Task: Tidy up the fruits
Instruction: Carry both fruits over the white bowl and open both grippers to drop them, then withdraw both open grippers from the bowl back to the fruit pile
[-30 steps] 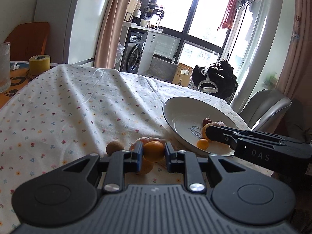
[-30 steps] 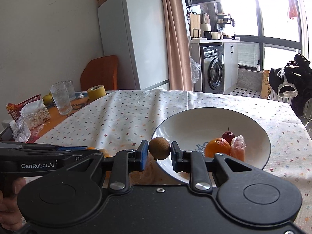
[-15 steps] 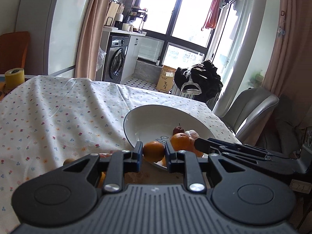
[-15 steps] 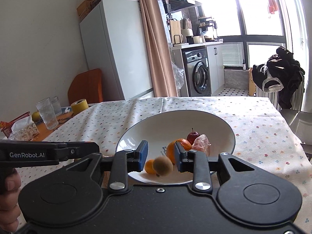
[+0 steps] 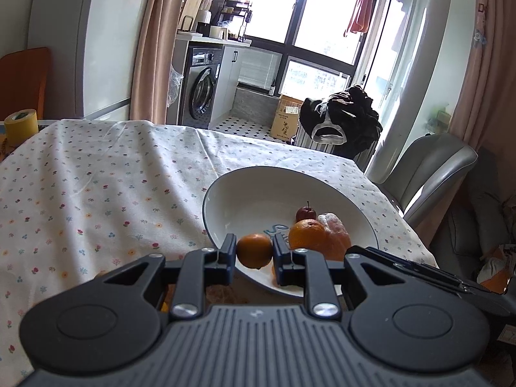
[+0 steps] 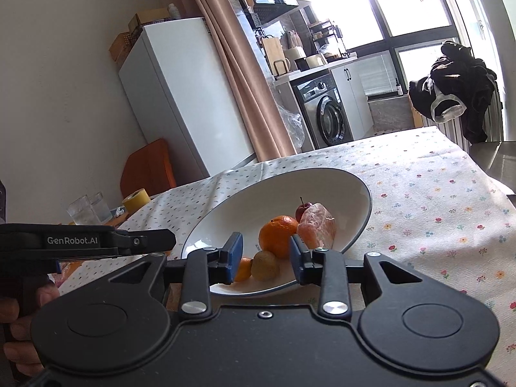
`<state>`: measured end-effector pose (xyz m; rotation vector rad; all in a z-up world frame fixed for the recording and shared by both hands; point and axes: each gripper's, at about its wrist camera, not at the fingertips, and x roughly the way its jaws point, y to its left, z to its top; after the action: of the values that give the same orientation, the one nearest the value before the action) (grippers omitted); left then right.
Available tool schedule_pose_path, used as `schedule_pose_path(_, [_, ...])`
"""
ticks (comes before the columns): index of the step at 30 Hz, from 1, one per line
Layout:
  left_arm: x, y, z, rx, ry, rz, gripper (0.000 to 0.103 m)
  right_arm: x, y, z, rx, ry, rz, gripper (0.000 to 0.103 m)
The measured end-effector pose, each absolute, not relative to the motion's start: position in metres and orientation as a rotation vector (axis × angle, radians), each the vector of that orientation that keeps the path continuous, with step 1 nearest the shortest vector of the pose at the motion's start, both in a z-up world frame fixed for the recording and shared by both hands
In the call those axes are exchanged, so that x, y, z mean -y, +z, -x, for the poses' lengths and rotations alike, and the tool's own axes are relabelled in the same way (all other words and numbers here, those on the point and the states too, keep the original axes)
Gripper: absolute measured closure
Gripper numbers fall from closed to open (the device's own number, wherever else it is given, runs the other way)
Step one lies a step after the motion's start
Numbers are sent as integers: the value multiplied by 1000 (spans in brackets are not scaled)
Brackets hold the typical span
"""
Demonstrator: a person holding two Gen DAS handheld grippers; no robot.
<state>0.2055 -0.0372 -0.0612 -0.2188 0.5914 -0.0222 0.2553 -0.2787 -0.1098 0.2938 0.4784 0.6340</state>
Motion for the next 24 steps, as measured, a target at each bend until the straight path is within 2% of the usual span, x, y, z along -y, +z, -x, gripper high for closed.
schedule_pose_path(3, [40, -61, -214, -593, -14, 217, 81, 281, -110, -255, -479, 632, -310, 66])
schedule_pose_path(9, [46, -60, -226, -590, 39, 196, 78, 281, -113, -254, -489, 661, -322, 65])
schedule_pose_path(11, [47, -60, -225, -599, 40, 201, 72, 279, -112, -251, -472, 672, -304, 65])
schedule_pose_path(13, [47, -59, -220, -597, 42, 195, 58, 279, -110, -250, -464, 694, -312, 62])
schedule_pose_path(16, [43, -58, -212, -587, 81, 176, 46, 277, -111, -249, -473, 708, -313, 62])
schedule_pose_path(19, [34, -56, -205, -583, 104, 176, 37, 275, -109, -245, -464, 719, -300, 60])
schedule_pose_path(21, [29, -56, -200, -576, 124, 177, 32, 276, -107, -243, -445, 720, -293, 51])
schedule_pose_path(24, [20, -56, -193, -564, 132, 201, 27, 275, -107, -244, -455, 711, -289, 48])
